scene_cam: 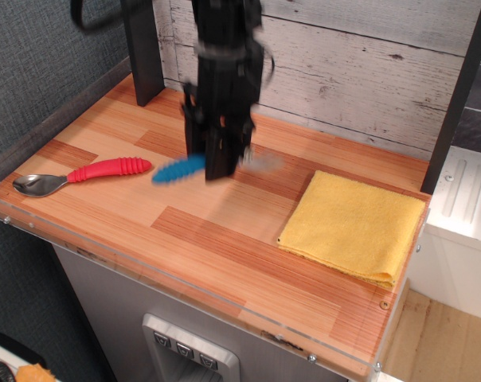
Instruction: Move the blue fork behind the yellow cloth
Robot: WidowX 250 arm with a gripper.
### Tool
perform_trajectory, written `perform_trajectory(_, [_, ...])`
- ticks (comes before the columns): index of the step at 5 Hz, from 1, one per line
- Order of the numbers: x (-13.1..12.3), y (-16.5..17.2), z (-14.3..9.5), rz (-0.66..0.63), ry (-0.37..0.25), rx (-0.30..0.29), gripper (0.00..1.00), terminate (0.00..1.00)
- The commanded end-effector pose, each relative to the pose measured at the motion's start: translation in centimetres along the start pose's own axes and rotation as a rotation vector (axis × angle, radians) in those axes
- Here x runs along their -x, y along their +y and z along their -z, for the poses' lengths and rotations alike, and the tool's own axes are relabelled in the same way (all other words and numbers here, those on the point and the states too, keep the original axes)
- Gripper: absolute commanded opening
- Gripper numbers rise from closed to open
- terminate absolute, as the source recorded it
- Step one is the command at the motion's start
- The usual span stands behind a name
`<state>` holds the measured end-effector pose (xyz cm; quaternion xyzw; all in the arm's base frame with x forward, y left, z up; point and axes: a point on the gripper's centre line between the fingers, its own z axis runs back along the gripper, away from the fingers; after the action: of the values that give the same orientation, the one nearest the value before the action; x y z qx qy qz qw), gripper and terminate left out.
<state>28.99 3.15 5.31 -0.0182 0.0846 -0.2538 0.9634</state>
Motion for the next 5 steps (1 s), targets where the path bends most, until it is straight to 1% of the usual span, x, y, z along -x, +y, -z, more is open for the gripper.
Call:
perform_trajectory(1, [-0.3,-2.5,-1.7,0.449,-0.037,-0.086,0.0,0.0])
perform_trajectory(2, [0.1,-4.1,-2.1,0.601,-0.046,-0.097,0.0,0.0])
perform_trajectory(3, [0.2,-5.7,-1.5,0.704,0.003,-0.097,0.0,0.0])
perform_trajectory(4, [-0.2,-6.3,-0.9,0.767,0.044,-0.09,0.0,0.0])
perform_trajectory(5, [-0.4,-7.1,-0.4,0.837,0.032,-0.077,0.0,0.0])
